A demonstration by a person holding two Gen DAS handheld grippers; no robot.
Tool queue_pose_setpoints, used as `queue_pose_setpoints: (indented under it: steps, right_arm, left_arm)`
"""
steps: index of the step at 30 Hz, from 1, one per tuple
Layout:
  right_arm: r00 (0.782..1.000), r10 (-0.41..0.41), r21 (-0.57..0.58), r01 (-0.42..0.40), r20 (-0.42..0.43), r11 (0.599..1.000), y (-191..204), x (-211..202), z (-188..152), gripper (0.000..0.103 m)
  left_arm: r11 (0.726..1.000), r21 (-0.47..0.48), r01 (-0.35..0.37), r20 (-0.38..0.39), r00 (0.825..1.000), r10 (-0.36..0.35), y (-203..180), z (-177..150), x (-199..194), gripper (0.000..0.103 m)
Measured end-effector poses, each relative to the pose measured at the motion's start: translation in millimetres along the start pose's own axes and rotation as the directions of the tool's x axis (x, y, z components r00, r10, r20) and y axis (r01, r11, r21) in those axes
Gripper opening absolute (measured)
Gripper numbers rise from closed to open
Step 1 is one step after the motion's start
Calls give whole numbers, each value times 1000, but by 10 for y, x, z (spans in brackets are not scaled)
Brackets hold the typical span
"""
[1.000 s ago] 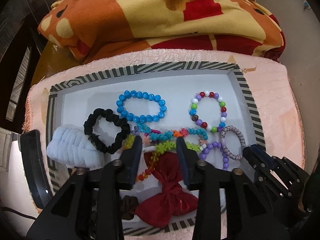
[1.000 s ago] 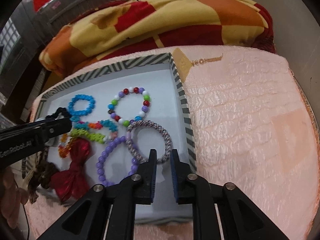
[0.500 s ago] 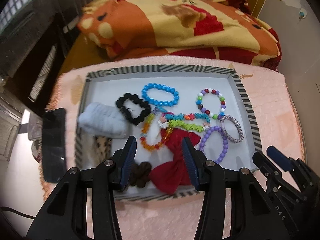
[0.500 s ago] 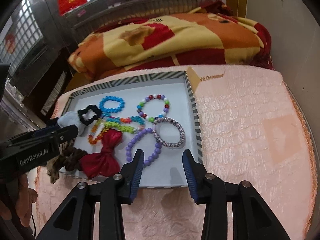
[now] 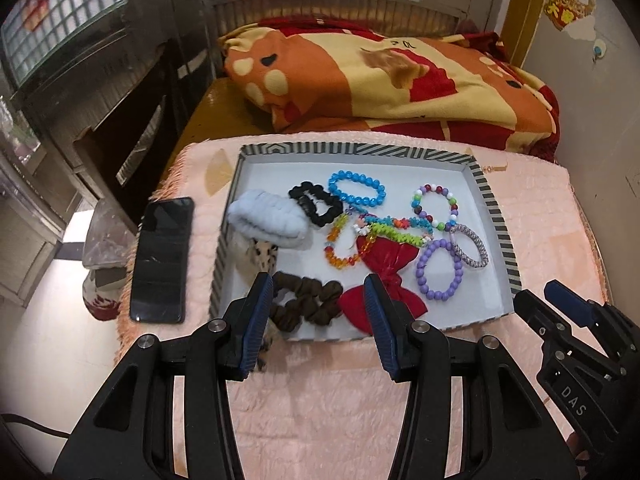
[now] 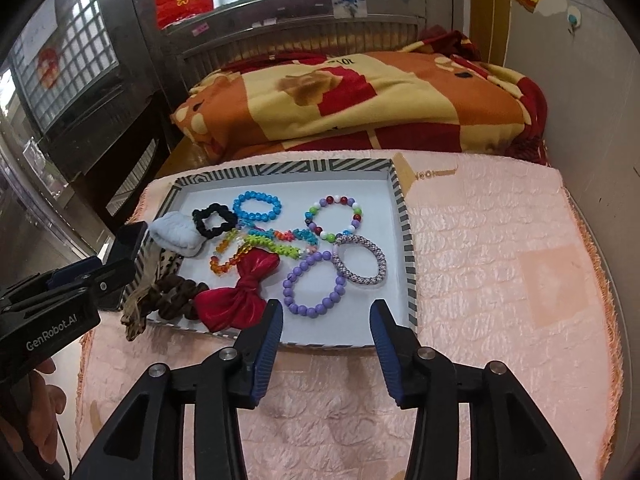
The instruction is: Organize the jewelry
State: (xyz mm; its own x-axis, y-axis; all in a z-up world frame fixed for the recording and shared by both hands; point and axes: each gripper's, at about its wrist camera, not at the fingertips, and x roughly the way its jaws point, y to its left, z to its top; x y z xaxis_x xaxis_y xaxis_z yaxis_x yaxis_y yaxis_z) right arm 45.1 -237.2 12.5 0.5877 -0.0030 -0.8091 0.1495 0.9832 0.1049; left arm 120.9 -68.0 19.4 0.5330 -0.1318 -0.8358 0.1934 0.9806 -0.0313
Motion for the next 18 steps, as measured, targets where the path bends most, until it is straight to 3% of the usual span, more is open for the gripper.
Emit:
queue_pose_setpoints:
  steps: [3, 18]
  right_arm:
    - [1000, 1, -8, -1, 10, 1000, 33, -43, -20, 54]
    - [1000, 2, -37, -2, 14, 999, 171, -104, -89, 55]
  left_arm:
    - [1000, -26, -5, 6, 1000, 5, 53, -47, -66, 47]
    - [997, -61, -37, 19, 999, 38, 187, -203, -214, 47]
